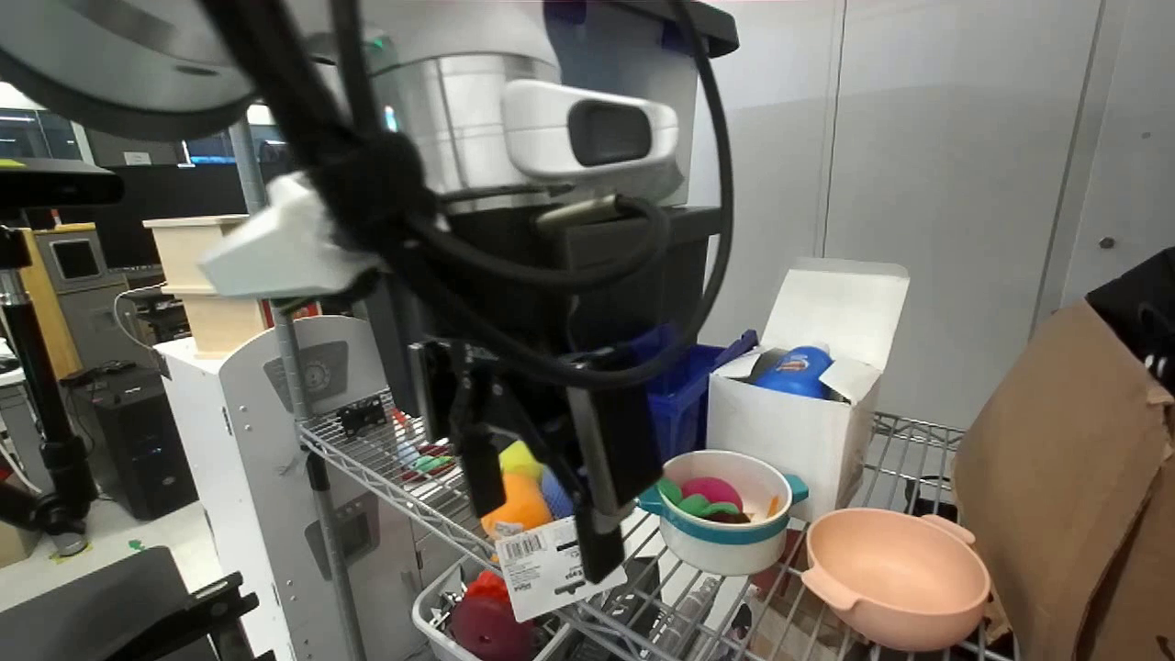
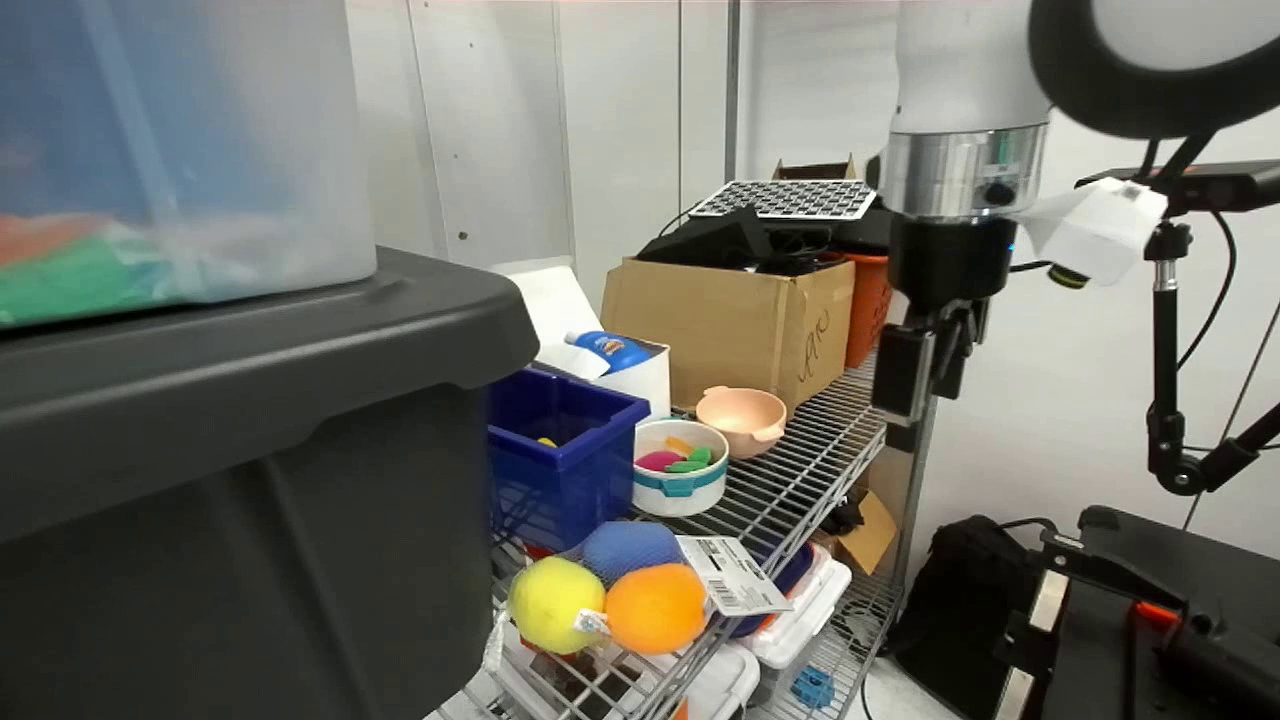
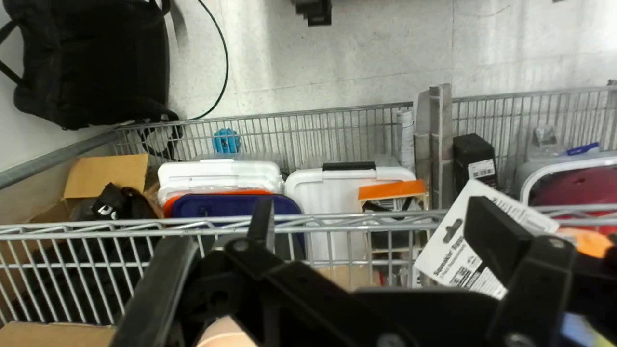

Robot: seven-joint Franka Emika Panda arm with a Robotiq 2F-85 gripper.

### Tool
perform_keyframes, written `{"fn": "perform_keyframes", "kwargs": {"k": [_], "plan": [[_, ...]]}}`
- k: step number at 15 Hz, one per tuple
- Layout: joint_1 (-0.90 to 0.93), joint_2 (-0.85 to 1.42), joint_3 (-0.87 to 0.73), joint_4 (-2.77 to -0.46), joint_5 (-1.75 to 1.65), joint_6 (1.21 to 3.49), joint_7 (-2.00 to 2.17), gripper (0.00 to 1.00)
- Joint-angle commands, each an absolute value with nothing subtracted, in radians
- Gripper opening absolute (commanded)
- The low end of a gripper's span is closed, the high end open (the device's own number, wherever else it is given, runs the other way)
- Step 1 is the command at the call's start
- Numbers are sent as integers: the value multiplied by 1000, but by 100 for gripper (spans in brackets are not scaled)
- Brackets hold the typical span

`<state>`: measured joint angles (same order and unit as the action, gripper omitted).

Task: Move the pink toy fruit from the peach bowl and put it in the white bowl

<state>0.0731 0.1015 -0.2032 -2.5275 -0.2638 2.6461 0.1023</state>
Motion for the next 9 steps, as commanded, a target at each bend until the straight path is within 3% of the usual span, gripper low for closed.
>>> {"fn": "perform_keyframes", "kwargs": {"k": [1, 5, 9], "plan": [[26, -112, -148, -2713, -294, 2622, 46, 100], [-5, -281, -111, -2828, -255, 2594, -36, 100], [-17, -242, -89, -2773, -232, 2584, -45, 100]]}}
